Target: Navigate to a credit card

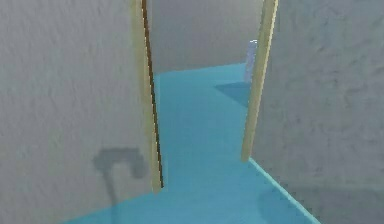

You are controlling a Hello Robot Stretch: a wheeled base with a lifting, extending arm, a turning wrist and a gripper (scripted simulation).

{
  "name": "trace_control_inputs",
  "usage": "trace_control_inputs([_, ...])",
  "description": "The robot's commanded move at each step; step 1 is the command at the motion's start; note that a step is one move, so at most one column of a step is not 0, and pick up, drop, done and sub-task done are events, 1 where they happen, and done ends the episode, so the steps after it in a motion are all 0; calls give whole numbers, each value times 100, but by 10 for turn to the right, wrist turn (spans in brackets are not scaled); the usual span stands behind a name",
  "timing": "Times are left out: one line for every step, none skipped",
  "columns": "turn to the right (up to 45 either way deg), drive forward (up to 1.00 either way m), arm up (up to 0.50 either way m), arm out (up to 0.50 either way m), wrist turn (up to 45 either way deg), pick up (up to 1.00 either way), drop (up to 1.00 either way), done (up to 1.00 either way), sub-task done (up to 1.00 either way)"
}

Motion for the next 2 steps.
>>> trace_control_inputs([60,0,0,0,0,0,0,0,0])
trace_control_inputs([0,100,0,0,0,0,0,0,0])
